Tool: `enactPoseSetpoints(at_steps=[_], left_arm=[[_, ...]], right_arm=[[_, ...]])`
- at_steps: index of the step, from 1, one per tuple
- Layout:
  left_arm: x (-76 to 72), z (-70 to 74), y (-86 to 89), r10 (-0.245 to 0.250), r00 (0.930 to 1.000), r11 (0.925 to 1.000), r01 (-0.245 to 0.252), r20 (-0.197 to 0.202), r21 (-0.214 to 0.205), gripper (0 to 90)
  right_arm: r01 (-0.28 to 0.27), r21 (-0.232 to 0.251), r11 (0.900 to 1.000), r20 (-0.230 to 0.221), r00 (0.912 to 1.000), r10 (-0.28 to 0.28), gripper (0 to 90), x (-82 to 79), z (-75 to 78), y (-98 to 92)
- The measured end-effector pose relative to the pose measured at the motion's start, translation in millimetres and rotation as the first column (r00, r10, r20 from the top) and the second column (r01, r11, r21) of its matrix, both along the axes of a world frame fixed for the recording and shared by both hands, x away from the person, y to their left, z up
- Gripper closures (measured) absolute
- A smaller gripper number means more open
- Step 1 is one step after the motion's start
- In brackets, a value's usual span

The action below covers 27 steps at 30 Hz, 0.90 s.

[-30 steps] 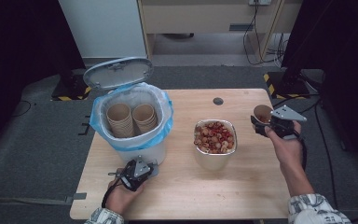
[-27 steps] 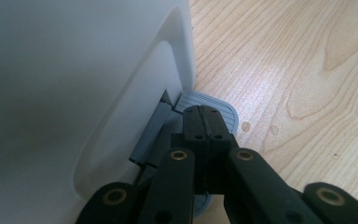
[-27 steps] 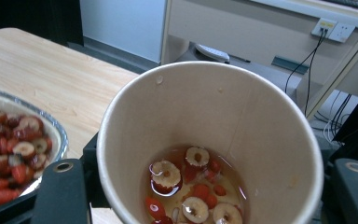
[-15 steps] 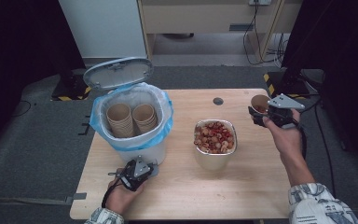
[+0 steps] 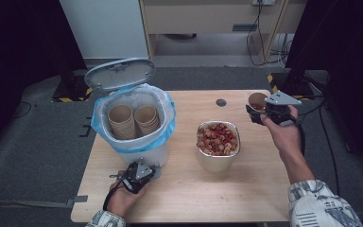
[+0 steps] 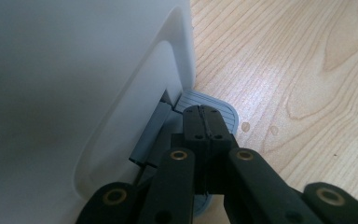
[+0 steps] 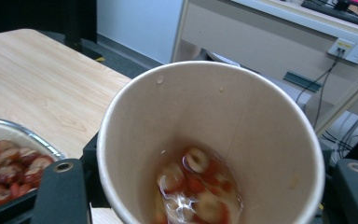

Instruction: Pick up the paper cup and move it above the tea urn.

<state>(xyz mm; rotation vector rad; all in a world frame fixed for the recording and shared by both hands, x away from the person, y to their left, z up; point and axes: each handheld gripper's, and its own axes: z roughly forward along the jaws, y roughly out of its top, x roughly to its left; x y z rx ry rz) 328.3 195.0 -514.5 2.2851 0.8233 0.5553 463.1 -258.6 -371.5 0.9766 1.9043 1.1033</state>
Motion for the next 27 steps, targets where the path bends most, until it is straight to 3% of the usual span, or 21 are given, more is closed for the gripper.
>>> enactPoseSetpoints(at_steps=[6, 11, 16, 27], left_arm=[[0.0, 0.0, 0.0, 0.0, 1.0, 1.0, 0.0, 0.0, 0.0, 89.9], [0.0, 0.0, -0.1, 0.001, 1.0, 1.0, -0.001, 0.0, -0.001, 89.9], [0.1, 0.0, 0.1, 0.0, 1.0, 1.0, 0.0, -0.001, -0.001, 89.9], [0.1, 0.0, 0.1, 0.0, 1.0, 1.0, 0.0, -0.001, -0.001, 89.9]], right_arm=[[-0.036, 0.003, 0.9994, 0.01, 0.9993, 0.036, 29.4, -0.3, 6.9, 6.4], [-0.017, 0.004, 0.9998, 0.011, 0.9998, 0.017, 29.3, 0.9, 11.9, 5.3], [-0.061, -0.003, 0.9981, 0.02, 0.9979, 0.061, 29.3, 0.4, 14.0, 13.5], [-0.06, 0.011, 0.9981, 0.022, 0.998, 0.06, 29.3, 3.8, 18.0, 16.1]])
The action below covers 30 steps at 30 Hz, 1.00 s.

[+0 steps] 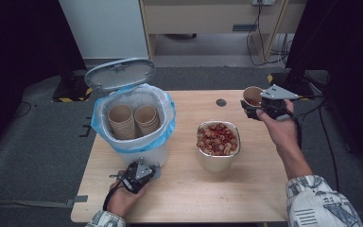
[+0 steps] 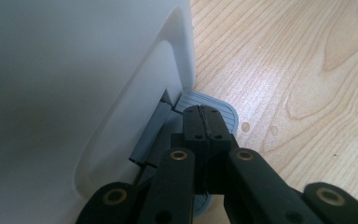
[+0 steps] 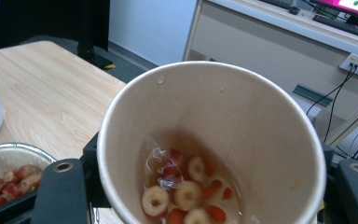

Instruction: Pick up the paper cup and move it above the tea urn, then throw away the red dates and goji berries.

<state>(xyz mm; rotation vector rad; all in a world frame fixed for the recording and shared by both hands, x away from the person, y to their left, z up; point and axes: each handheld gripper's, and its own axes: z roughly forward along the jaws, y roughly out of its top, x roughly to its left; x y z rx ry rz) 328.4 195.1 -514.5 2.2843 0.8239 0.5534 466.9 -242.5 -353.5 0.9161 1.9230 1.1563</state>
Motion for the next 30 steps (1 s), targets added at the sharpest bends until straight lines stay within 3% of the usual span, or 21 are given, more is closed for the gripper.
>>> enactPoseSetpoints(at_steps=[18, 25, 30], left_arm=[[-0.1, -0.4, -0.4, 0.004, 1.0, 1.0, -0.004, 0.0, -0.009, 89.9], [0.0, -0.4, -0.3, 0.003, 1.0, 0.9999, -0.003, 0.0, -0.009, 89.9], [0.0, -0.3, -0.2, 0.003, 1.0, 0.9999, -0.003, -0.001, -0.01, 89.9]], right_arm=[[0.008, 0.02, 0.9998, 0.009, 0.9999, -0.009, 29.3, 3.7, 11.5, 2.2], [-0.018, 0.0, 0.9998, 0.014, 0.9997, 0.018, 29.3, 4.2, 16.8, 9.2], [0.003, -0.005, 1.0, 0.019, 0.9998, -0.003, 29.3, 4.9, 20.7, 9.4]])
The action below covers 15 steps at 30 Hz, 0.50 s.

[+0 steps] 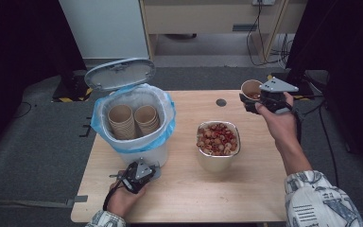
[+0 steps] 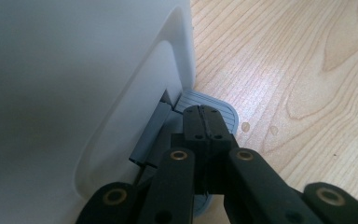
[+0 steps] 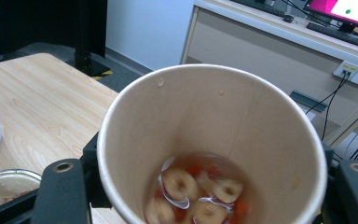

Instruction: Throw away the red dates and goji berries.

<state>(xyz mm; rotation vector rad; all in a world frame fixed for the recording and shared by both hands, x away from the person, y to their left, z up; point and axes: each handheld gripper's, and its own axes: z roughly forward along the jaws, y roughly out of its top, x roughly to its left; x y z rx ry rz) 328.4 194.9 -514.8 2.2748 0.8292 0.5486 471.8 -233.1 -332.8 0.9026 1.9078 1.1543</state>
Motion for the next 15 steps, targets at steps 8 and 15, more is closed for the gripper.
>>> enactPoseSetpoints(at_steps=[8, 15], left_arm=[[-0.1, 0.0, -0.1, 0.001, 1.0, 1.0, -0.001, 0.0, 0.0, 89.9], [-0.1, 0.1, -0.2, 0.0, 1.0, 1.0, 0.0, 0.001, 0.003, 89.9]], right_arm=[[-0.029, -0.022, 0.9993, -0.008, 0.9996, 0.029, 29.3, -2.0, -1.1, 2.6], [-0.063, -0.033, 0.9975, 0.003, 0.998, 0.063, 29.3, -4.9, 0.3, 8.5]])
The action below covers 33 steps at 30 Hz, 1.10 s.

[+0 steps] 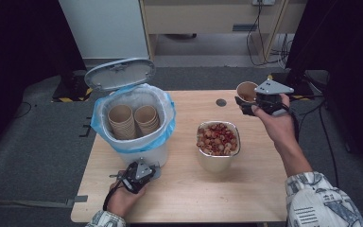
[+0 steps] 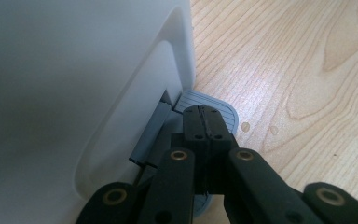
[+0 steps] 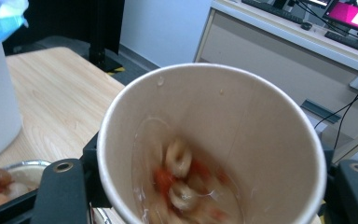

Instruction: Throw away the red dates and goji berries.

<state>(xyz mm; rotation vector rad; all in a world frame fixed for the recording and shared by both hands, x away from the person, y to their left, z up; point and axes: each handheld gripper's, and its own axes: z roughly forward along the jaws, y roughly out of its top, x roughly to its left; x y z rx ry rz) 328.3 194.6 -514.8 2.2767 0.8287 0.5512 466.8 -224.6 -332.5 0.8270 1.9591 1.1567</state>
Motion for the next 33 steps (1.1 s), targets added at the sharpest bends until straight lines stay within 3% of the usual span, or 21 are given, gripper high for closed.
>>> enactPoseSetpoints(at_steps=[3, 6, 12, 16, 22, 33], left_arm=[[0.0, 0.0, 0.0, 0.0, 1.0, 1.0, 0.0, 0.0, -0.001, 89.9], [0.1, -0.1, 0.3, 0.0, 1.0, 1.0, 0.0, -0.002, -0.003, 89.9], [0.0, 0.1, 0.1, -0.002, 1.0, 1.0, 0.002, 0.001, 0.004, 89.9], [0.1, 0.2, 0.2, -0.002, 1.0, 1.0, 0.002, -0.001, 0.003, 89.9], [0.0, 0.2, 0.1, -0.002, 1.0, 1.0, 0.002, 0.0, 0.004, 89.9], [0.1, 0.1, 0.3, -0.001, 1.0, 1.0, 0.001, 0.003, 0.002, 89.9]], right_arm=[[0.024, 0.024, 0.9994, -0.003, 0.9997, -0.024, 29.3, 1.2, -0.5, -3.1], [-0.004, -0.003, 1.0, 0.003, 1.0, 0.004, 29.2, -0.7, -2.7, 2.3], [-0.025, -0.008, 0.9997, 0.031, 0.9992, 0.025, 29.1, -6.8, -4.3, 0.8], [-0.026, -0.055, 0.9982, 0.074, 0.9968, 0.03, 29.0, -9.5, -5.3, 0.2], [-0.039, -0.138, 0.9897, 0.169, 0.9837, 0.062, 29.7, -14.3, -1.4, 5.9], [-0.043, -0.225, 0.9735, 0.229, 0.9688, 0.096, 29.9, -5.1, 16.8, 13.4]])
